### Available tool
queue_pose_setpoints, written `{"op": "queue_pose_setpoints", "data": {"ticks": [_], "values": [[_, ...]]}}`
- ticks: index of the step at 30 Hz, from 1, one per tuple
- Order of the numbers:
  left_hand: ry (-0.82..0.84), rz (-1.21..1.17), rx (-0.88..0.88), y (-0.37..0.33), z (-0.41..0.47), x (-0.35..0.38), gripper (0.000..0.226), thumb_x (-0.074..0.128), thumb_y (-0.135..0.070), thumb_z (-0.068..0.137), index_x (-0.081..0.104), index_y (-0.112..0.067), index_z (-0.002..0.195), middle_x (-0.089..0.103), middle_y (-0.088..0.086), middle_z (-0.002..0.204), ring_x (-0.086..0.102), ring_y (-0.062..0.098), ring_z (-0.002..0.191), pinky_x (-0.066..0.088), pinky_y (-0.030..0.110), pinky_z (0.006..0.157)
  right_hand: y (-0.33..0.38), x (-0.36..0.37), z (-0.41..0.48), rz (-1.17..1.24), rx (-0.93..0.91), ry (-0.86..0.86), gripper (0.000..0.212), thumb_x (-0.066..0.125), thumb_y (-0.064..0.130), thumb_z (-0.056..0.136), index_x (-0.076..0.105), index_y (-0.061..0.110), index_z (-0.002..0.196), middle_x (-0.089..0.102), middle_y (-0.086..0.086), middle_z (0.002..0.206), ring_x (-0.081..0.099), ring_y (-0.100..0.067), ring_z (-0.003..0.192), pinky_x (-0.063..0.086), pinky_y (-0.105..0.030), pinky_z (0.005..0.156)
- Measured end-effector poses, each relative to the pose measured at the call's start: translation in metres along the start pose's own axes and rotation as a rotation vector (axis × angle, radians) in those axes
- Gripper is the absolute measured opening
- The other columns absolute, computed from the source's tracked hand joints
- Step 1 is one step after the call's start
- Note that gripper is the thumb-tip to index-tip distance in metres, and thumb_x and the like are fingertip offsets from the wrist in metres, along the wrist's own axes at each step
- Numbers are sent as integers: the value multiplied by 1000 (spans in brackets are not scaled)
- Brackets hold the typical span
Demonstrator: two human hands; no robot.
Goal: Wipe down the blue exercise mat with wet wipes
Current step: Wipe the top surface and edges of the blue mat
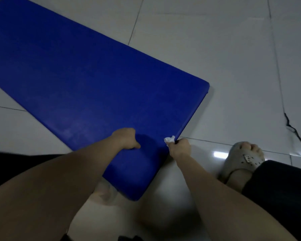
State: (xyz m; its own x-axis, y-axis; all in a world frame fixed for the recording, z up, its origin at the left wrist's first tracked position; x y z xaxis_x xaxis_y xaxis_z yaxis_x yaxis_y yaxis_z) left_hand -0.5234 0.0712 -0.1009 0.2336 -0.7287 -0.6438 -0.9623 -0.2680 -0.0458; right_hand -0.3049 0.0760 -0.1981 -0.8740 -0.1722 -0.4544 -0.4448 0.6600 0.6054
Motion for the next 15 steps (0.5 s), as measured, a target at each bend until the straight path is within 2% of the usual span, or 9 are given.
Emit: {"op": "queue_pose_setpoints", "data": {"ticks": [2,5,6,8,11,15], "values": [[-44,30,56,-12,8,-1,41,73,-52,81,50,-21,92,56,-1,101,56,15,84,49,31,69,-9,-2,-17,-37,-38,-19,44,56,51,98,67,10,86,75,-2,93,70,-23,88,53,-30,78],[-96,105,114,-25,26,-6,56,78,-59,76,50,-21,106,48,2,112,54,19,94,53,36,78,-10,-3,-32,-200,-154,-13,39,60,48,97,49,20,72,58,1,81,57,-20,73,37,-26,57],[-105,127,128,-28,33,-8,62,79,-61,75,50,-20,112,47,3,116,53,20,97,54,37,81,-8,-4,-34,-241,-189,-53,40,59,52,96,50,21,72,52,1,83,54,-19,70,34,-26,55],[-97,161,149,-35,49,-14,78,81,-64,70,48,-19,125,45,5,123,51,21,105,53,39,86,-2,-6,-29,-346,-249,-161,39,56,57,96,59,21,80,46,2,90,52,-16,69,36,-27,60],[7,182,138,-42,71,-21,103,83,-69,63,39,-19,142,40,6,136,48,24,118,52,41,92,12,-12,-8,-304,-236,-184,36,53,56,97,57,22,86,59,3,88,60,-19,74,41,-29,63],[92,204,115,-44,86,-25,115,85,-70,59,34,-19,149,39,6,140,50,24,119,53,38,90,30,-26,19,-162,-274,-230,13,56,30,100,49,20,95,63,4,87,60,-18,76,46,-32,66]]}}
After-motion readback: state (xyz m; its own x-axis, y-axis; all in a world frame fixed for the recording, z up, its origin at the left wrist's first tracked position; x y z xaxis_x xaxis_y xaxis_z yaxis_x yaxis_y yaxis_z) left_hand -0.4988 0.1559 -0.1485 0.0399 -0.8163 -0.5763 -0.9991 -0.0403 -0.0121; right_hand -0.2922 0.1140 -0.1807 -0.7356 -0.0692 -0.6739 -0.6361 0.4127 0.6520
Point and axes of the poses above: each hand's wrist, its own z-axis towards the middle knuckle, its own x-axis out of the palm, y = z × x, the point moved 1 cm from there along z, towards the middle knuckle
